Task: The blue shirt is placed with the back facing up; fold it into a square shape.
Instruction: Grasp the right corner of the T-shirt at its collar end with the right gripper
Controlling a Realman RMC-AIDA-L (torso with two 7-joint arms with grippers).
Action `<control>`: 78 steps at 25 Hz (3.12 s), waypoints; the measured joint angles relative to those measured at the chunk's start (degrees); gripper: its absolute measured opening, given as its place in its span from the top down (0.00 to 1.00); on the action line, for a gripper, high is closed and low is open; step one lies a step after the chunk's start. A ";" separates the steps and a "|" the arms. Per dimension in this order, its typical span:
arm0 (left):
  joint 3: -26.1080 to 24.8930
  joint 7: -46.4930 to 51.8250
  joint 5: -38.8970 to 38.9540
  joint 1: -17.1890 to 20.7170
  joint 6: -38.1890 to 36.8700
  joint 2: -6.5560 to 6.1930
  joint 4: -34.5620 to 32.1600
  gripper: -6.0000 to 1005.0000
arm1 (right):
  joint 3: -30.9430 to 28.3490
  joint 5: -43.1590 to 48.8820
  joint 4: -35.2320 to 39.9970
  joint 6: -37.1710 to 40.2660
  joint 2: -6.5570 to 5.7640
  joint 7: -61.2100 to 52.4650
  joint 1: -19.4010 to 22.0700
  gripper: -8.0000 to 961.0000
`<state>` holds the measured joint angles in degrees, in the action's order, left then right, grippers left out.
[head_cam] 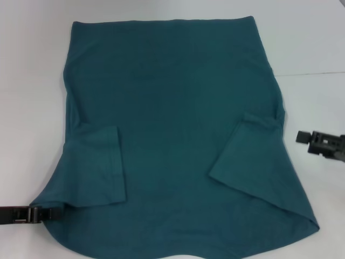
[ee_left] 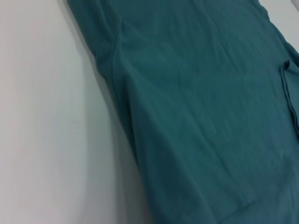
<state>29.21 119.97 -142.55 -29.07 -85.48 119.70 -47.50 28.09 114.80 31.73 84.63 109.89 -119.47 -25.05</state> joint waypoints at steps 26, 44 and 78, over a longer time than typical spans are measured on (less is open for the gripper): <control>-0.39 -0.39 0.71 -0.02 -0.82 0.06 0.04 0.98 | 0.68 17.86 0.20 -3.25 0.50 -8.13 -2.02 0.04; -0.38 -0.44 0.70 -0.12 -0.91 0.05 0.13 0.98 | 3.20 17.76 0.61 1.31 1.15 -8.07 -3.65 0.04; -0.38 -0.44 1.95 -0.19 0.35 0.04 0.22 0.98 | 6.07 19.22 -2.04 7.22 1.57 -10.52 -5.47 0.05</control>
<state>28.83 119.53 -140.60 -29.25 -85.14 119.74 -47.28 34.16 134.02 29.69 91.85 111.45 -129.99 -30.52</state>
